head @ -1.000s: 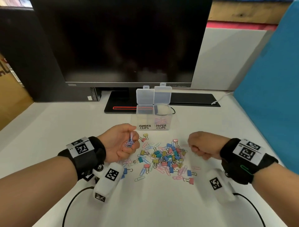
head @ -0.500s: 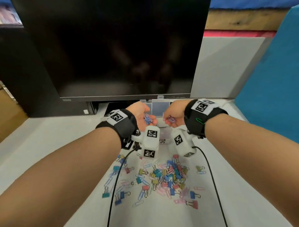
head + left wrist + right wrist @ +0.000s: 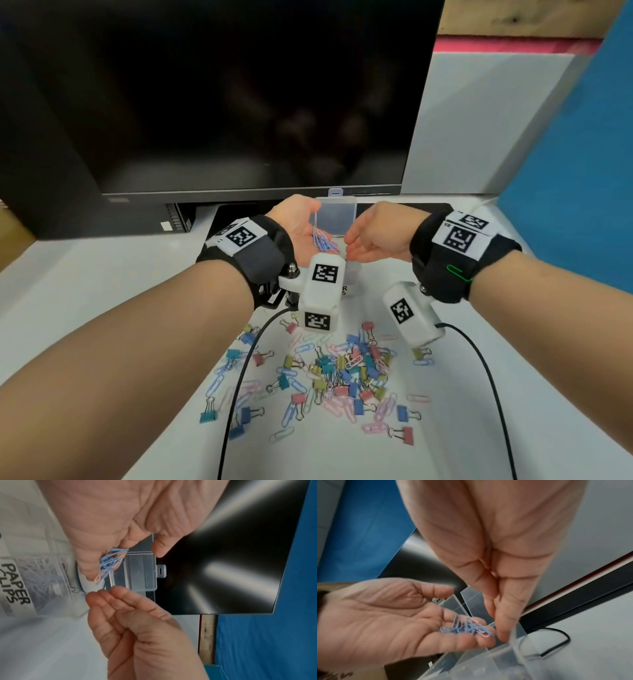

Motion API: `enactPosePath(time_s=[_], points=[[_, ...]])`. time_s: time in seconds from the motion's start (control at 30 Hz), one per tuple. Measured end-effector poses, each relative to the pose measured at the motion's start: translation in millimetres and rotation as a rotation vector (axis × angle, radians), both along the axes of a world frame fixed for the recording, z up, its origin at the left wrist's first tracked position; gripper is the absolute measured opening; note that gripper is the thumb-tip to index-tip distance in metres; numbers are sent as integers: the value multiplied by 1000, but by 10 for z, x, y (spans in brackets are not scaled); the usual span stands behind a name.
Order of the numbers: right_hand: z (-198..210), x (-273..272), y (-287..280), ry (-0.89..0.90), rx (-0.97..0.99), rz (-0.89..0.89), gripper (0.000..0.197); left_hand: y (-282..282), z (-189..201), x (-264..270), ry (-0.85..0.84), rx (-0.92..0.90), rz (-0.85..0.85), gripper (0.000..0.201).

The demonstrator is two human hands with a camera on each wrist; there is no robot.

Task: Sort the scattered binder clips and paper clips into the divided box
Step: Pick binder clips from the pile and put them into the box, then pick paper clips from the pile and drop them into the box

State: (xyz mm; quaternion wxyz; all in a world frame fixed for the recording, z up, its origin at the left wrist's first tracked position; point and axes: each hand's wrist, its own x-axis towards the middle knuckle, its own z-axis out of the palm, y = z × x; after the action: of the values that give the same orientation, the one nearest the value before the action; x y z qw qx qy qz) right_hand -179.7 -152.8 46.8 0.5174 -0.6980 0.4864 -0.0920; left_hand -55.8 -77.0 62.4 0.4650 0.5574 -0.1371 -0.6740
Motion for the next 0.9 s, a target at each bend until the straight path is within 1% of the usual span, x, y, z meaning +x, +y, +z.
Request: enactPosePath(time_s=[0.13,0.23,0.33,0.4,0.43,0.47,0.5,0.53,0.6,0.63,0.67,0.73,0.77,0.83,0.9], points=[[-60,-102,38,-98,26,-18,15,-62,-26,-58,-45,8,0,67],[-75,-143,68,-145,21,-27,19,-84,-49,-77,-64,1,-15,70],[-38,-184,160,-174,30,-37,18,-31,-62,-85,-100,-43,-66,65],[-8,-269,226,-169,-12,-27,17,62,-78,-80,-159,-115,-121,56],[0,-334,251,-145,-66,-10,15,128,-77,-82,-224,-156,-144,47],[-3,-416,276,-96,-134,13,11,207,-79,-85,-329,-192,-172,36],[-13,-509,305,-12,-211,53,8,298,-85,-88,-479,-223,-220,25],[-22,-610,338,107,-280,114,9,392,-101,-87,-659,-254,-300,17],[-63,-803,419,378,-321,277,12,581,-191,-68,-1018,-317,-544,13],[-86,-887,480,478,-302,342,13,668,-254,-58,-1148,-334,-685,12],[-117,-956,546,548,-278,383,14,749,-321,-53,-1243,-341,-812,12],[-198,-1058,673,628,-287,443,17,865,-461,-65,-1394,-320,-1009,15],[-242,-1095,726,653,-316,477,19,902,-519,-86,-1453,-320,-1077,17],[-334,-1130,810,653,-419,540,23,939,-613,-116,-1516,-356,-1126,22],[-418,-1120,855,561,-506,532,23,933,-675,-150,-1517,-400,-1108,26]])
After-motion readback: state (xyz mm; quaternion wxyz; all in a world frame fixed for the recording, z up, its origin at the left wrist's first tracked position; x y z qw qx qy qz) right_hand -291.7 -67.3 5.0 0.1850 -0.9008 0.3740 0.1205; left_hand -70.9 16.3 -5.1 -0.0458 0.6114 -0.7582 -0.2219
